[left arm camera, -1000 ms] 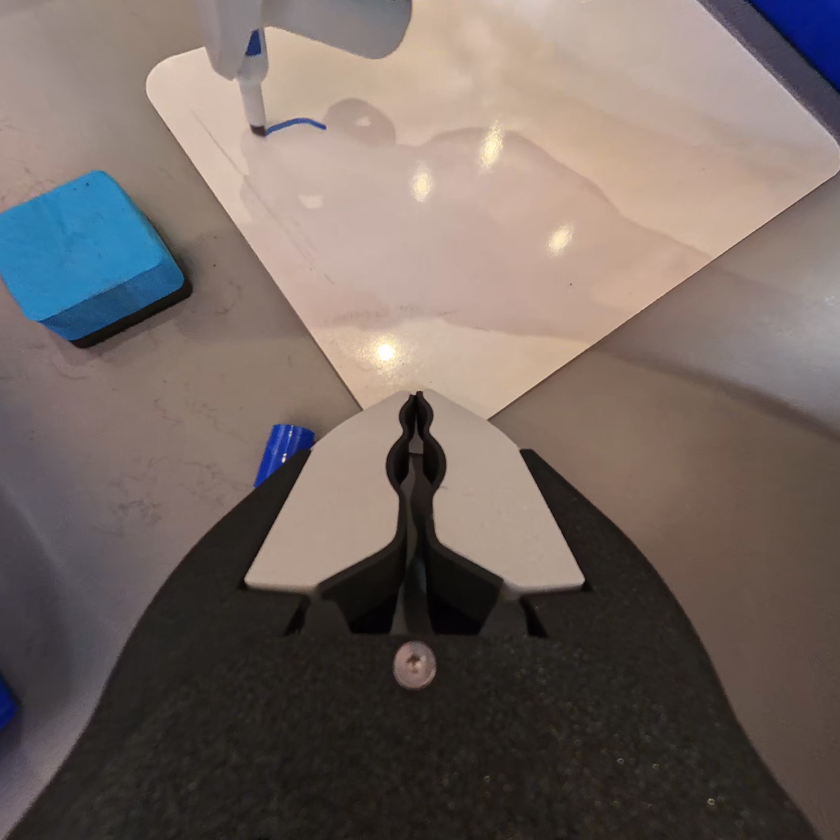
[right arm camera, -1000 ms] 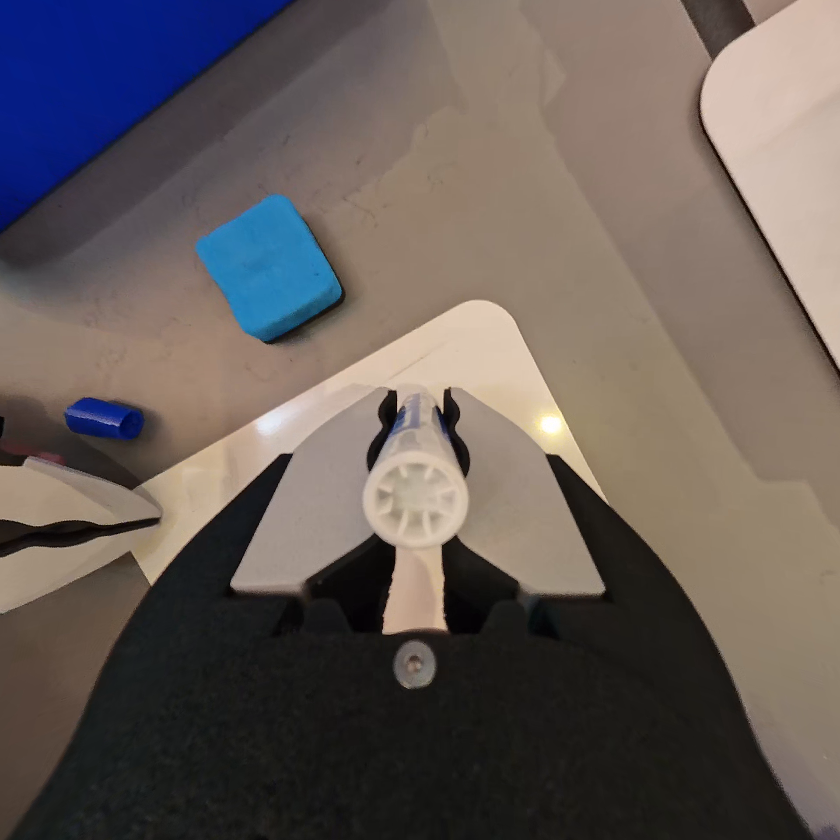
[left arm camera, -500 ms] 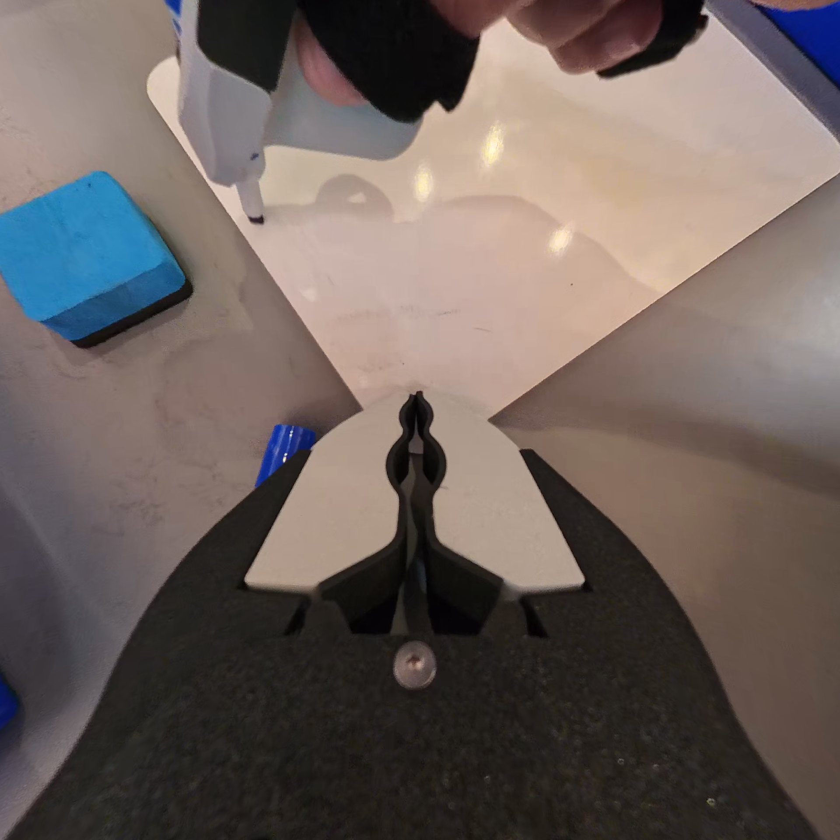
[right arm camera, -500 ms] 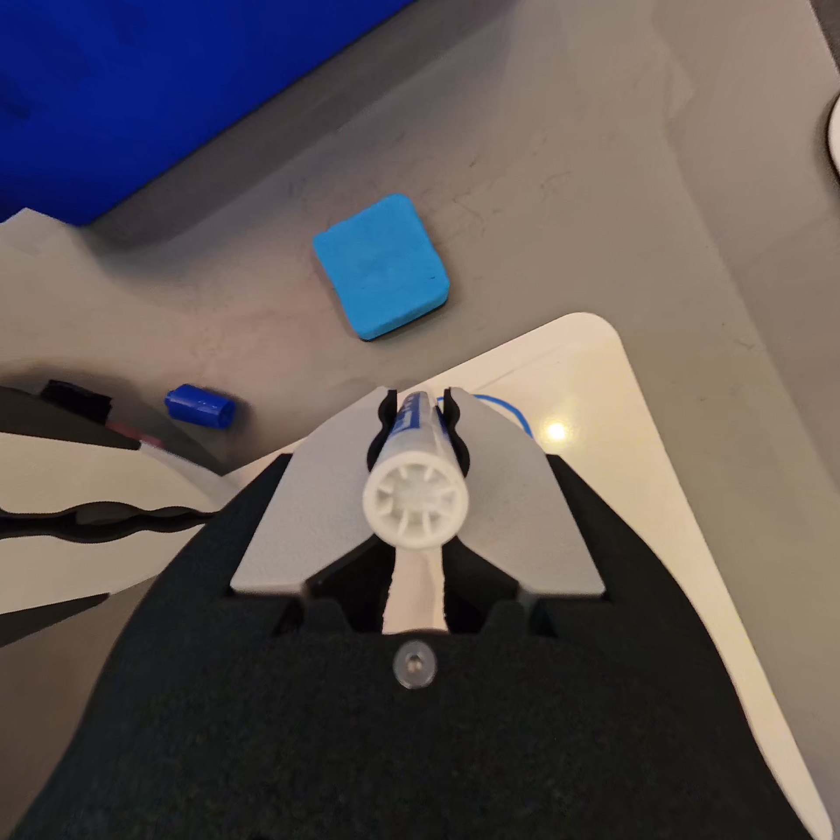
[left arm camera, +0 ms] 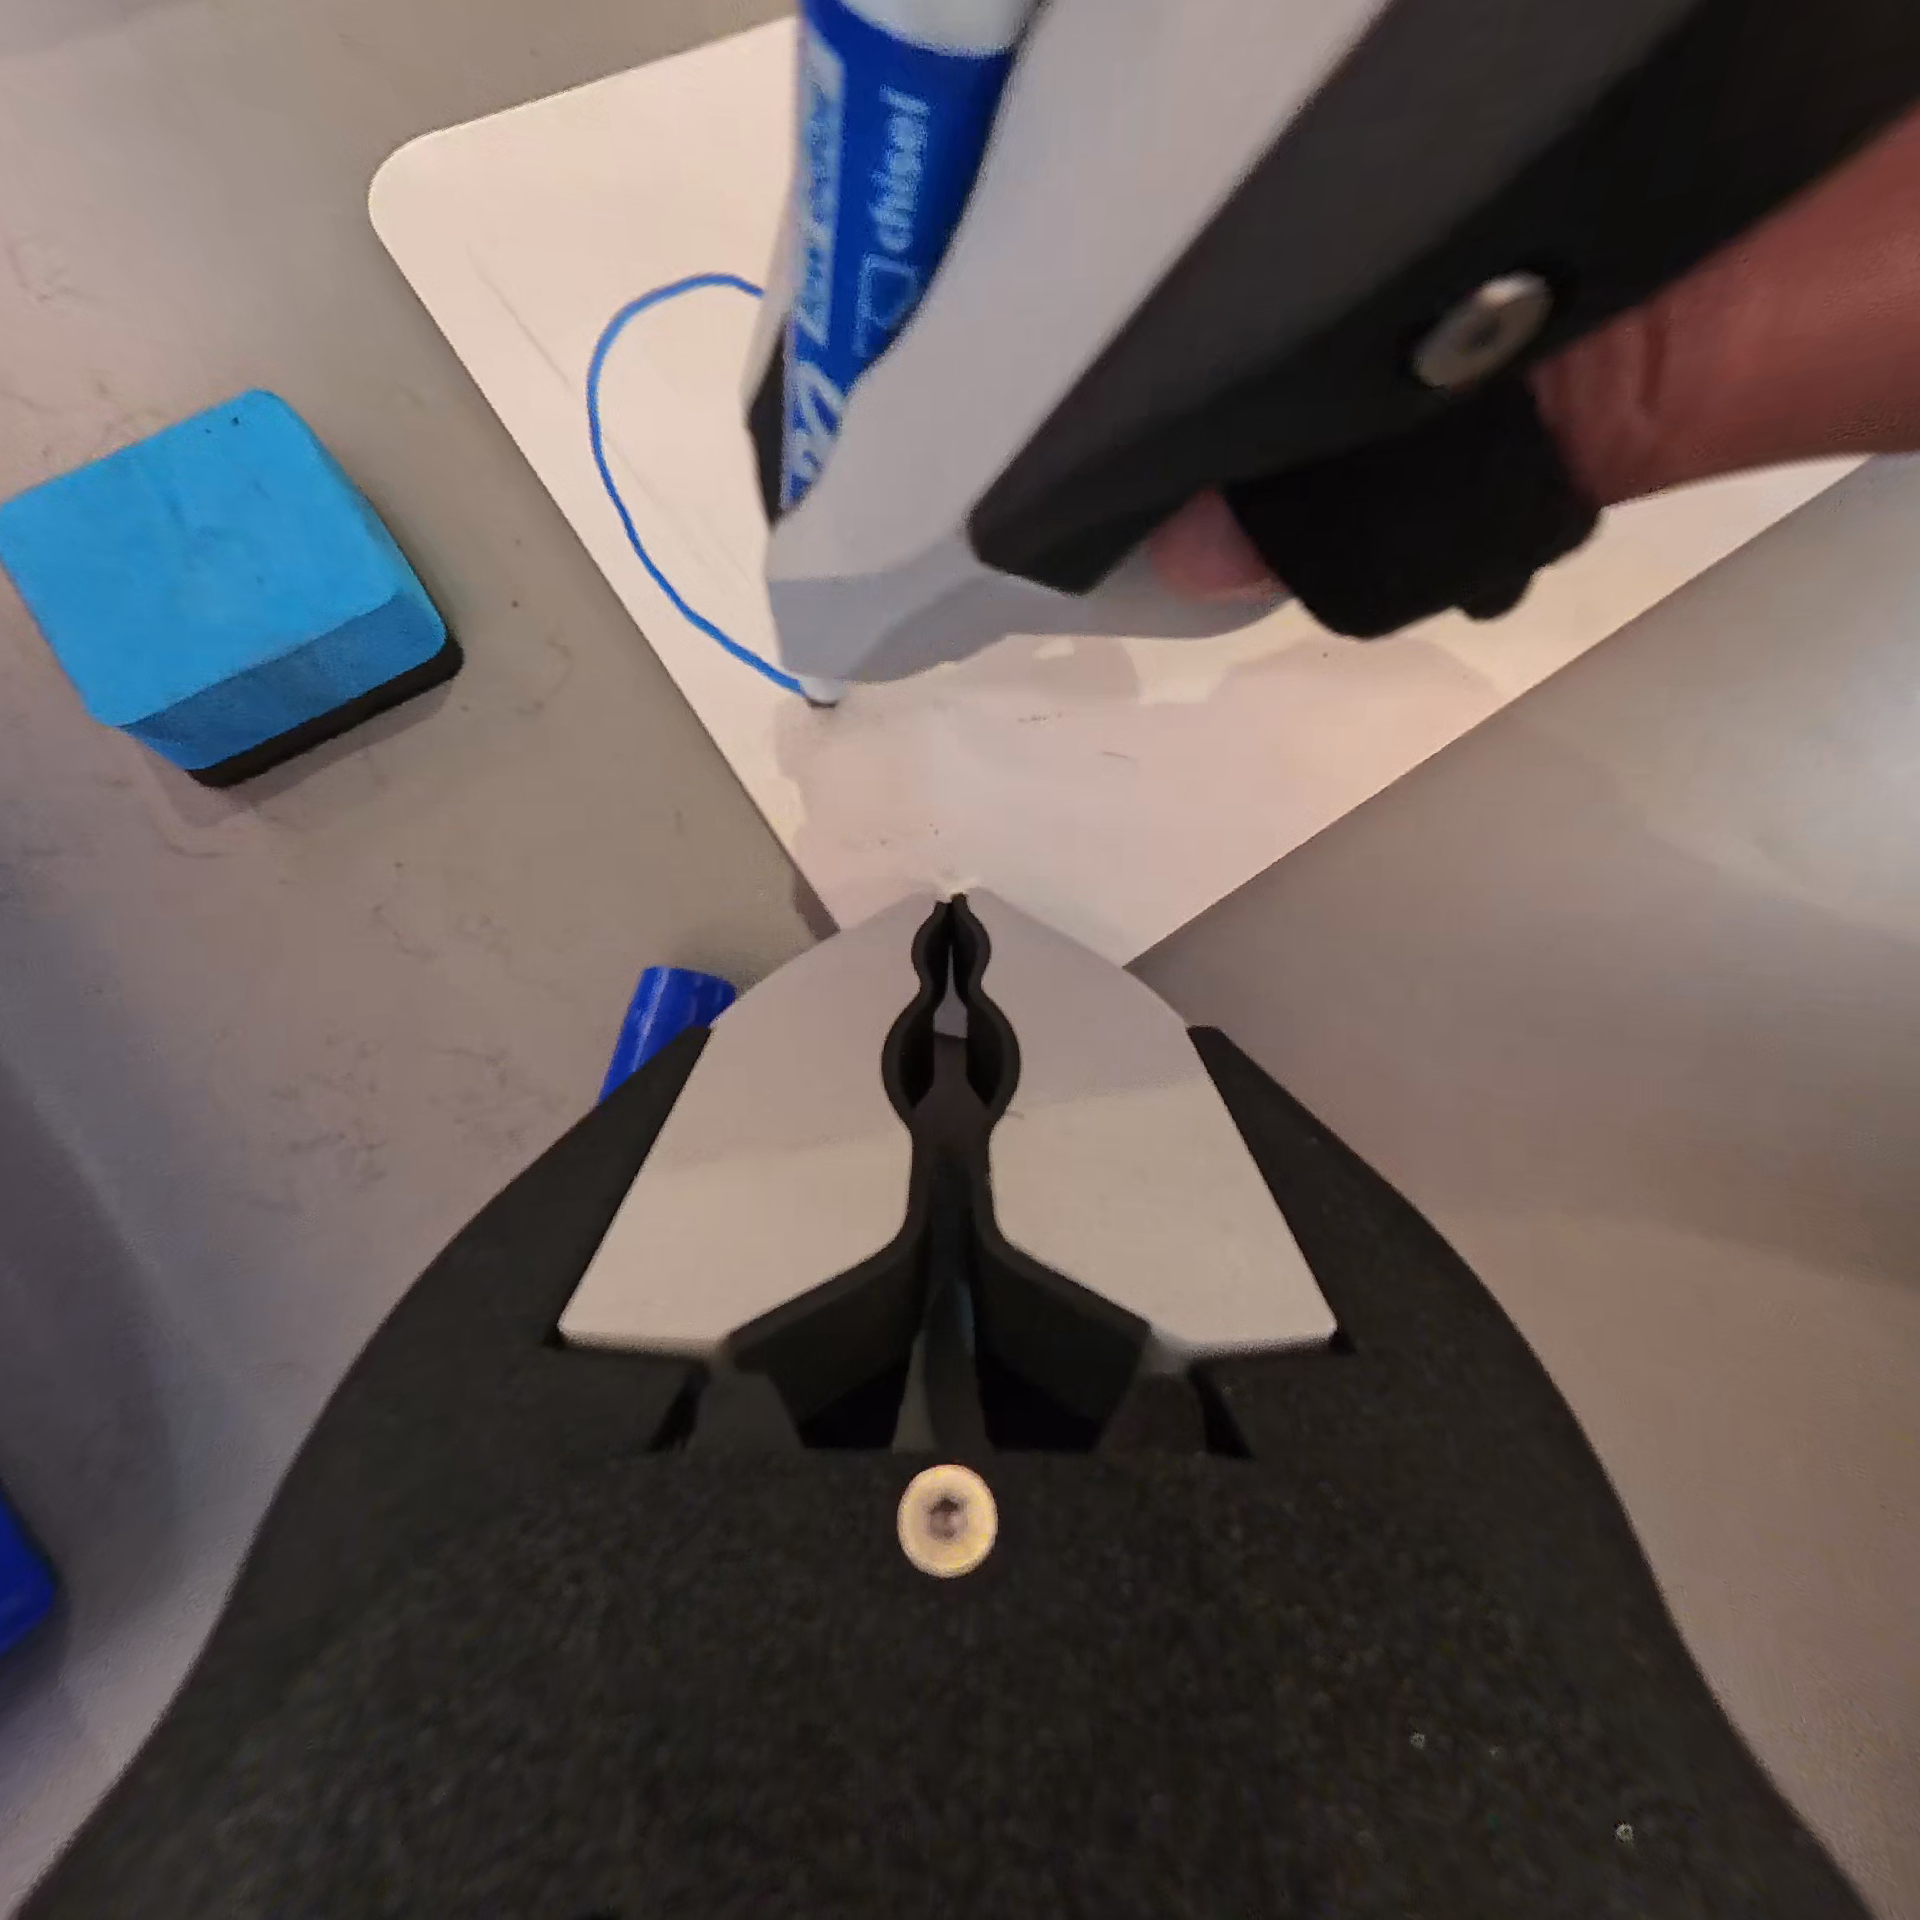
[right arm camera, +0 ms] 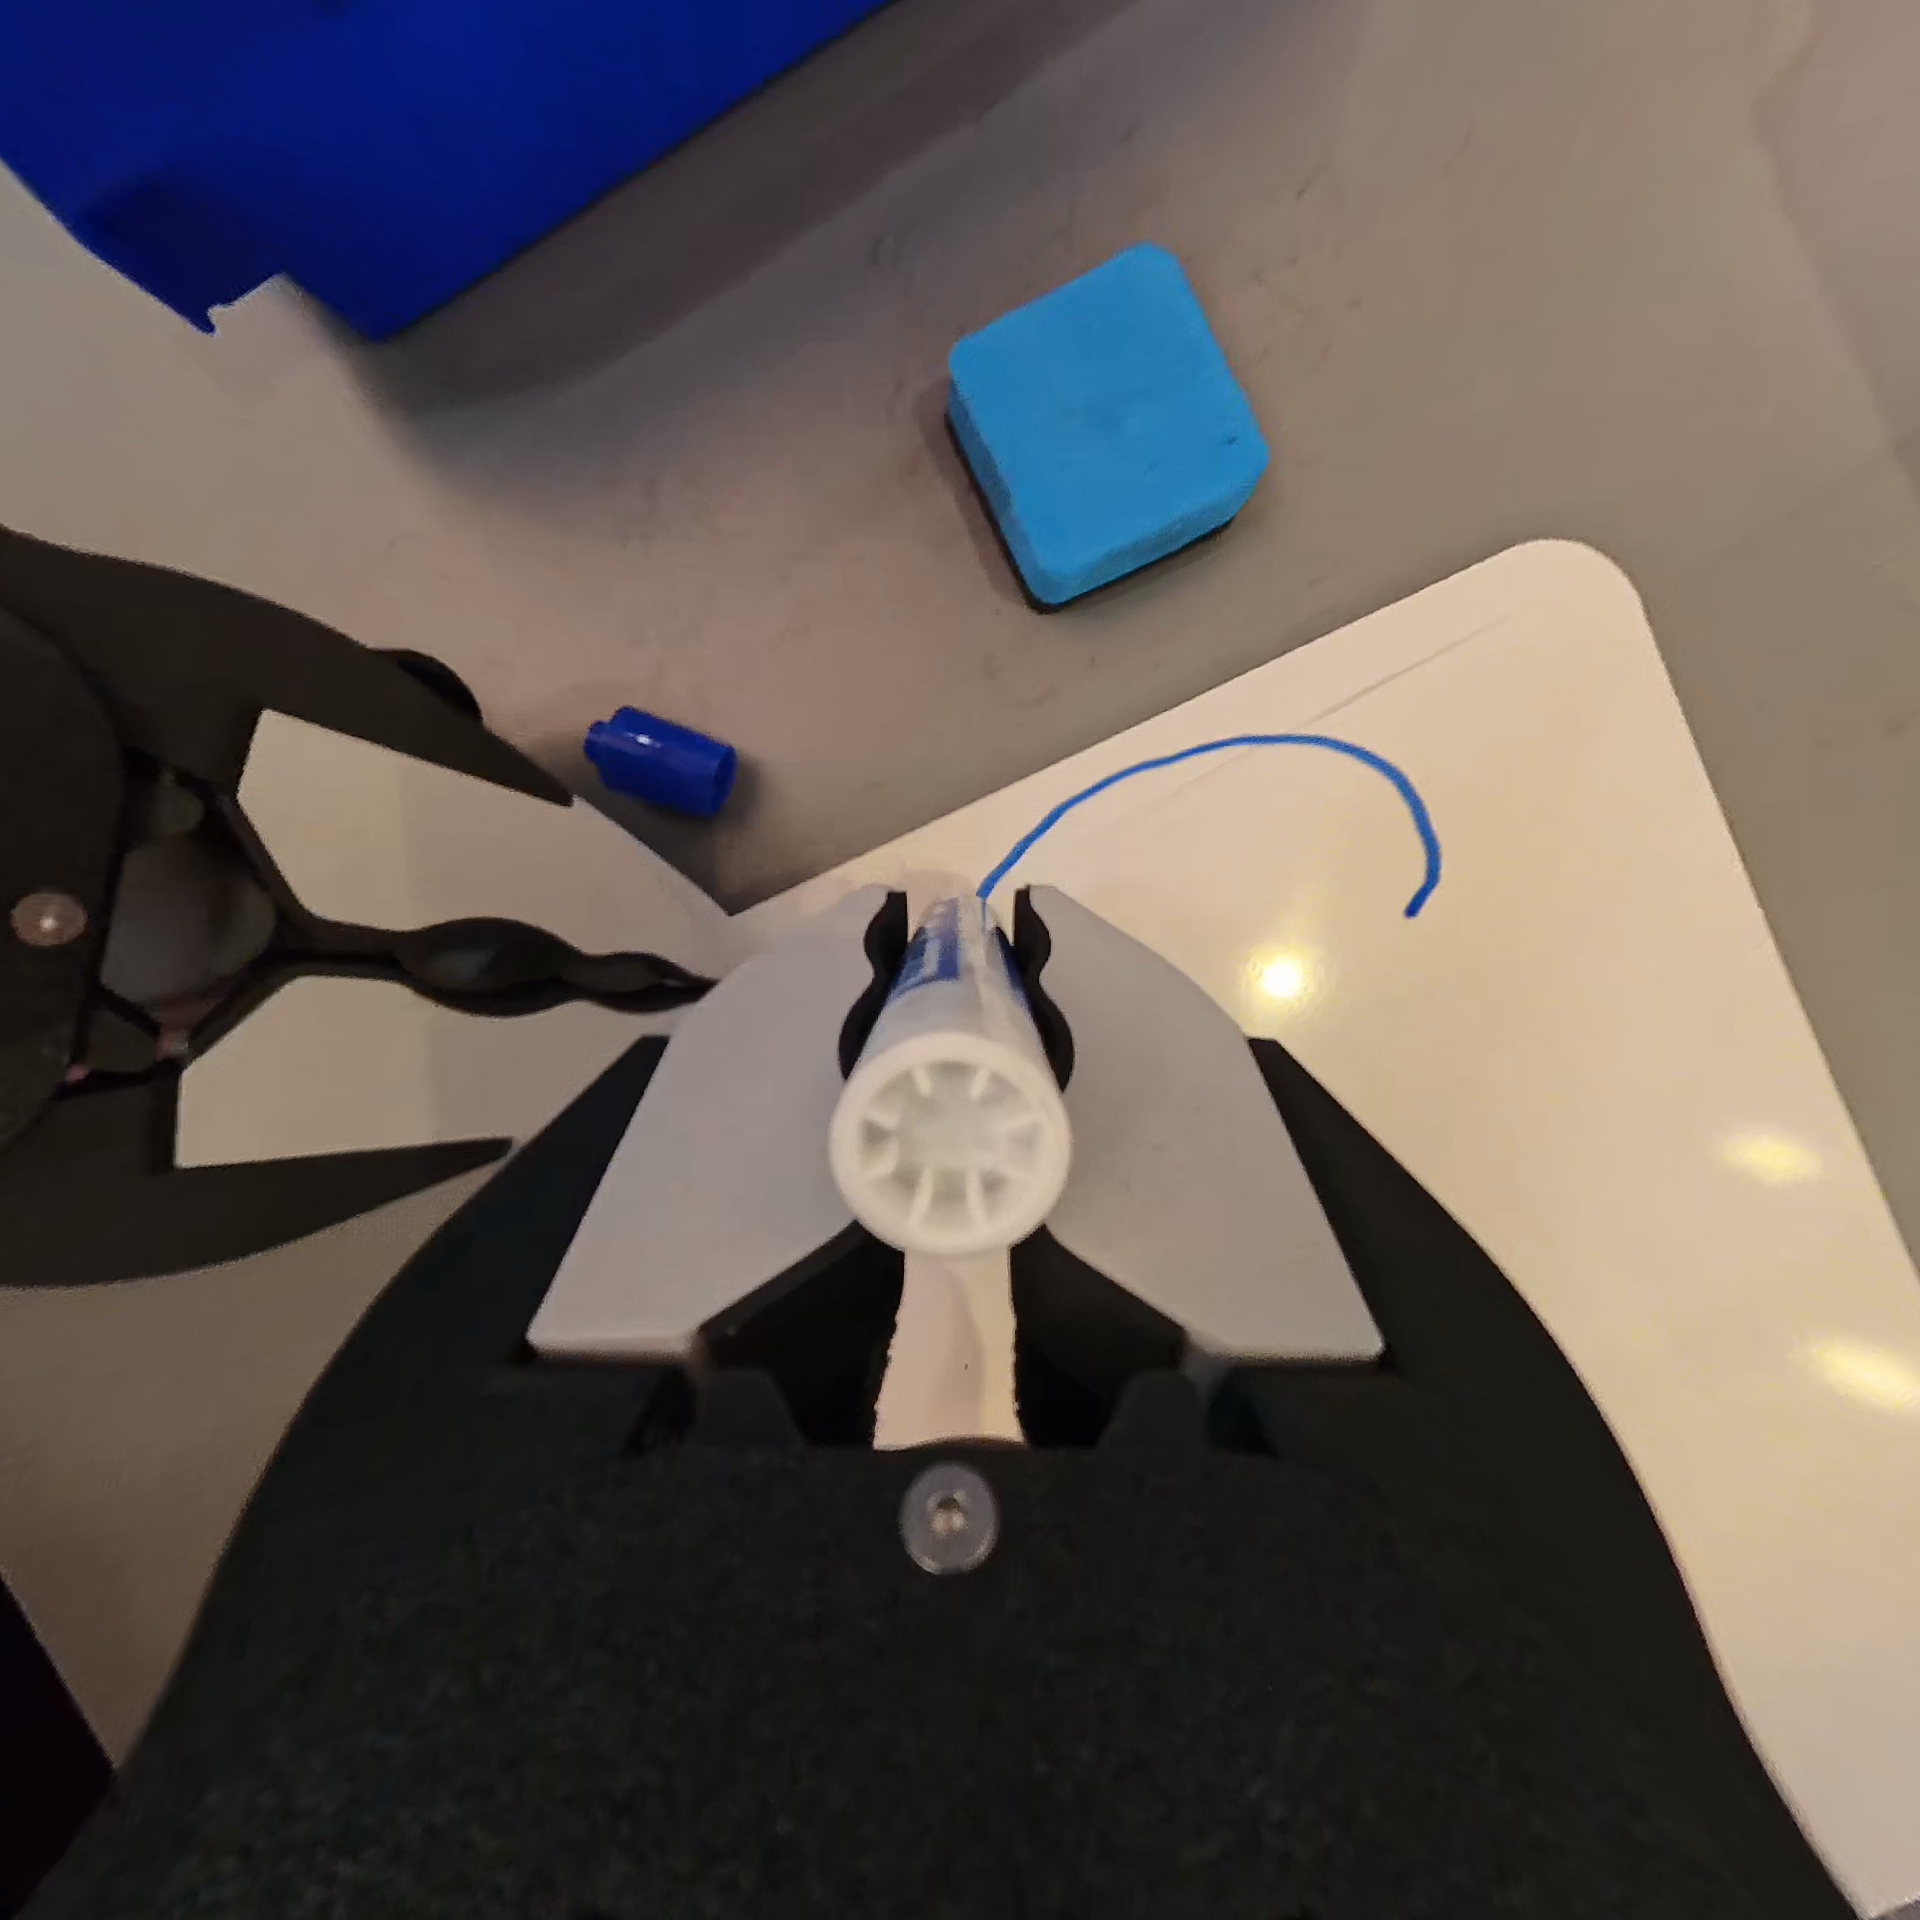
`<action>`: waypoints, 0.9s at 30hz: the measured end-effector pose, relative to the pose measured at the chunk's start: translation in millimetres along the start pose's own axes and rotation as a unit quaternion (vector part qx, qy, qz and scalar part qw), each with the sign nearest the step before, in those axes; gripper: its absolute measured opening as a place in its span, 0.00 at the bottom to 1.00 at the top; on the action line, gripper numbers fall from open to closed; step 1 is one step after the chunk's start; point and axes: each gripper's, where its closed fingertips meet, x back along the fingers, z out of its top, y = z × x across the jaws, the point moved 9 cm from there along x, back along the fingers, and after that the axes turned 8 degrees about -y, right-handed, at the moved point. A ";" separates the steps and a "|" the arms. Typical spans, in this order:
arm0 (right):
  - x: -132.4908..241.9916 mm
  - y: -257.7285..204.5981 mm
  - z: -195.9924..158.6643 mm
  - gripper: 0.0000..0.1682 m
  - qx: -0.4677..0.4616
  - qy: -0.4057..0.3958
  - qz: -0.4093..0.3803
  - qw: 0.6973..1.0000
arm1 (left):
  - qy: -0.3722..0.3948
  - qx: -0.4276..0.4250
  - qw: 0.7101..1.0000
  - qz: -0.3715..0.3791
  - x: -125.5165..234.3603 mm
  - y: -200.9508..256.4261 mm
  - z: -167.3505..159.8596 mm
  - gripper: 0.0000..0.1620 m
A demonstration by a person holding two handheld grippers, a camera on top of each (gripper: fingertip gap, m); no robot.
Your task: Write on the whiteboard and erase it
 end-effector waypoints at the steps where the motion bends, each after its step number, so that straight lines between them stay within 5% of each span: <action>1: 1.3 -1.5 -3.2 0.12 -0.001 0.000 -0.001 1.000 | 0.000 0.000 1.000 0.001 0.0 0.0 0.0 0.00; 14: 17.4 12.7 -41.1 0.12 -0.024 -0.006 -0.024 0.999 | 0.001 0.002 1.000 0.006 -0.1 -0.2 0.0 0.00; 27: 16.7 52.9 -35.9 0.12 -0.021 -0.021 -0.051 0.998 | 0.001 0.003 1.000 0.007 0.0 -0.2 0.0 0.00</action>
